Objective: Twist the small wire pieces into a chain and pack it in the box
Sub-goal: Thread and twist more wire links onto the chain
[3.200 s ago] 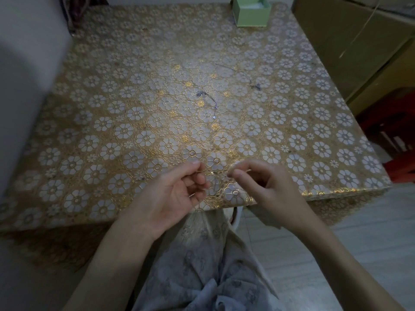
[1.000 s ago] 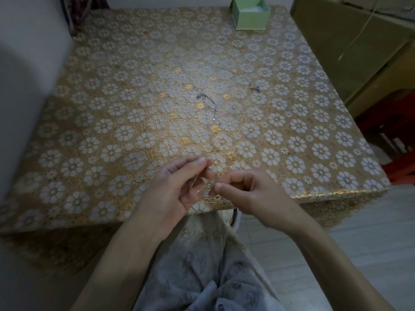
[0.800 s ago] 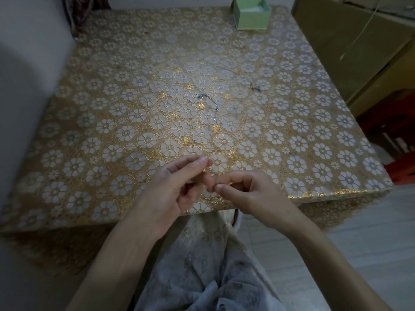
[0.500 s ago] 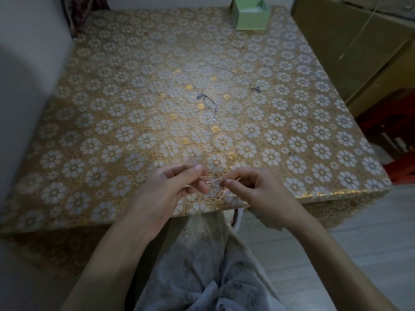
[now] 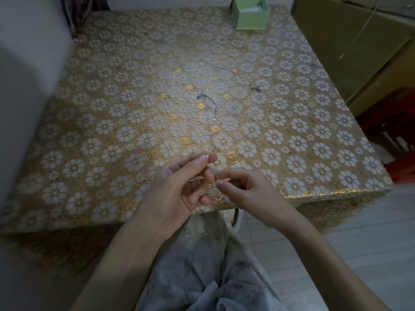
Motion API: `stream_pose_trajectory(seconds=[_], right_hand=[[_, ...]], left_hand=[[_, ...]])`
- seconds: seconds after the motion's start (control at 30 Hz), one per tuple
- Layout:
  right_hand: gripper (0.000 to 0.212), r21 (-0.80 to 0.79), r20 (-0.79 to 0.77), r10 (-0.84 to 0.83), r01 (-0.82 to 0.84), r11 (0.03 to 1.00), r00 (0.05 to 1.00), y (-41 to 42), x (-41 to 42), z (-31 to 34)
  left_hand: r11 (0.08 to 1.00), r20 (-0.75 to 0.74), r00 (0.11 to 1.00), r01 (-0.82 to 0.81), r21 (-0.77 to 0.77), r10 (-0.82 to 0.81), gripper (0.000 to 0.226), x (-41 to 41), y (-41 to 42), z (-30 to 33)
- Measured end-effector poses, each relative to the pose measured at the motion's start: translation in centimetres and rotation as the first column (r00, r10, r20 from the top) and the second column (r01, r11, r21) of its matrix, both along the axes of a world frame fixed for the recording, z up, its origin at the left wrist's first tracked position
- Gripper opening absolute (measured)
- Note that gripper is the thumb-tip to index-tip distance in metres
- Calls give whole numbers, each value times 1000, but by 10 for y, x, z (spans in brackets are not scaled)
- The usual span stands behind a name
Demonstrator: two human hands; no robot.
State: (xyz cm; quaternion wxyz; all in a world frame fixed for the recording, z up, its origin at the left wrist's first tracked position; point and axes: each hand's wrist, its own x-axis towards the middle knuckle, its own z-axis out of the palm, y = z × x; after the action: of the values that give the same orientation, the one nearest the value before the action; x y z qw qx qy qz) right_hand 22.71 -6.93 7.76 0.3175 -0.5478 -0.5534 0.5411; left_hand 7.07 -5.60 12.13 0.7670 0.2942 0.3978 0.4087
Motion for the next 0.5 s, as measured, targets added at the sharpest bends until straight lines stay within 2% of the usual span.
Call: stream_pose_trajectory(seconds=[0.17, 0.4, 0.5], right_hand=[[14, 20, -64, 6, -5, 1000, 998, 0, 4, 5], [12, 103, -7, 40, -39, 994, 999, -1, 3, 7], [15, 99, -50, 31, -26, 995, 998, 0, 3, 8]], left_hand=[[997, 15, 999, 52, -61, -51, 18, -9, 3, -3], [995, 94, 995, -33, -90, 41, 20, -7, 0, -3], [994, 144, 989, 36, -102, -21, 9, -6, -2, -3]])
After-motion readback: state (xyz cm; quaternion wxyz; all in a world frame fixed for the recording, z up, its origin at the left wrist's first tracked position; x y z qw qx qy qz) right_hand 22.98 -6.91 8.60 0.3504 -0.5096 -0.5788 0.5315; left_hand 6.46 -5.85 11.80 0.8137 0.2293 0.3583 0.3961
